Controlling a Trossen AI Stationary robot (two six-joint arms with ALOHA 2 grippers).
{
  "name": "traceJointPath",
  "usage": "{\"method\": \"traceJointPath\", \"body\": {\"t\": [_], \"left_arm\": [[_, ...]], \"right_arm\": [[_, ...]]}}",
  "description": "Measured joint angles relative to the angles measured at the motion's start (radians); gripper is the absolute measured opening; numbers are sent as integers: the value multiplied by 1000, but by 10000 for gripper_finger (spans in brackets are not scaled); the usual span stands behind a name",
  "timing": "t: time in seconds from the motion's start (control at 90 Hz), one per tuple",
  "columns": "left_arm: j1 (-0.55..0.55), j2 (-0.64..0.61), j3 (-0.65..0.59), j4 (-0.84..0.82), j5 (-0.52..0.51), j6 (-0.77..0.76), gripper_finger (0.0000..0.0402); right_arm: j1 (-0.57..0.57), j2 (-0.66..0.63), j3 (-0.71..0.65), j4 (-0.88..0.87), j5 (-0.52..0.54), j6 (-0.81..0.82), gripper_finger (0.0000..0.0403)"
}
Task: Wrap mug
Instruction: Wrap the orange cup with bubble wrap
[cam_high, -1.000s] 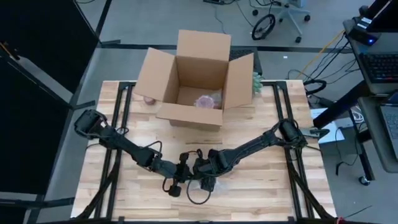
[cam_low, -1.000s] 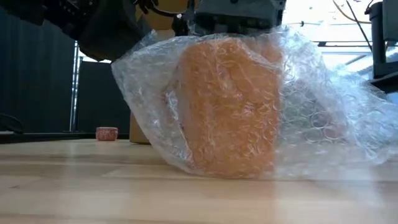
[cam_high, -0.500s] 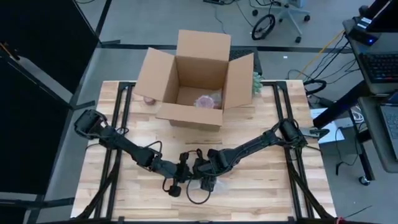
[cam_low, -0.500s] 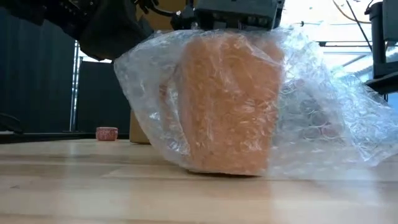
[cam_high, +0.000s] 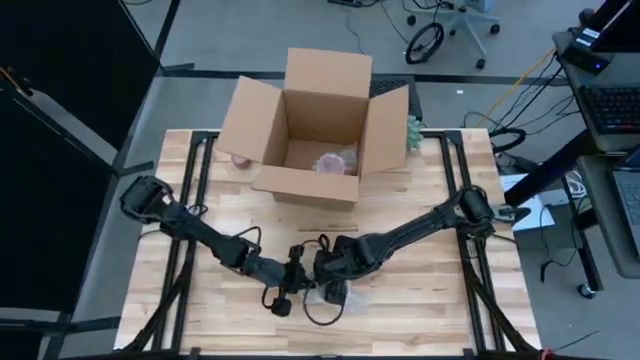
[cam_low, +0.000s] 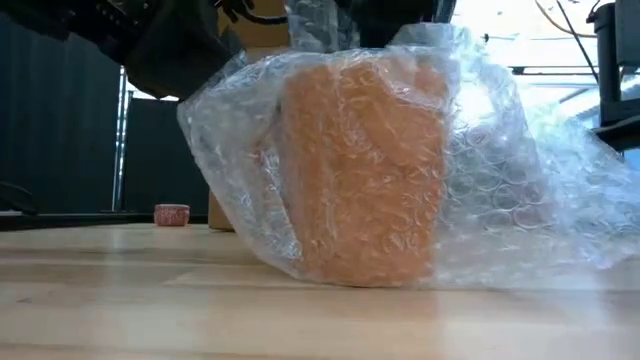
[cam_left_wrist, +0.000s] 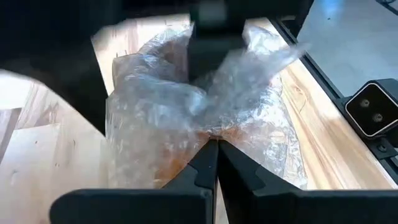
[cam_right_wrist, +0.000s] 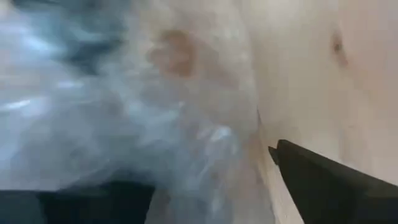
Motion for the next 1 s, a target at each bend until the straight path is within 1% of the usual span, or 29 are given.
{"method": "traceJointPath", "body": {"t": [0.389,0.489,0.589,0.689,0.878,1.0], "left_arm": [[0,0,0,0,0,0,0],[0,0,0,0,0,0,0],[0,-1,0,0,0,1,0],[0,-1,1,0,0,1,0],[0,-1,1,-1,0,0,0],[0,-1,1,-1,0,0,0]], "right_arm": [[-11,-115,2,-79,-7,-22,310],[-13,-145,3,-51,-7,-19,310],[-8,-153,3,32,-7,-39,310],[12,-142,6,89,-7,-53,310],[50,-75,6,63,0,-56,310],[48,-18,11,52,20,-39,310]]}}
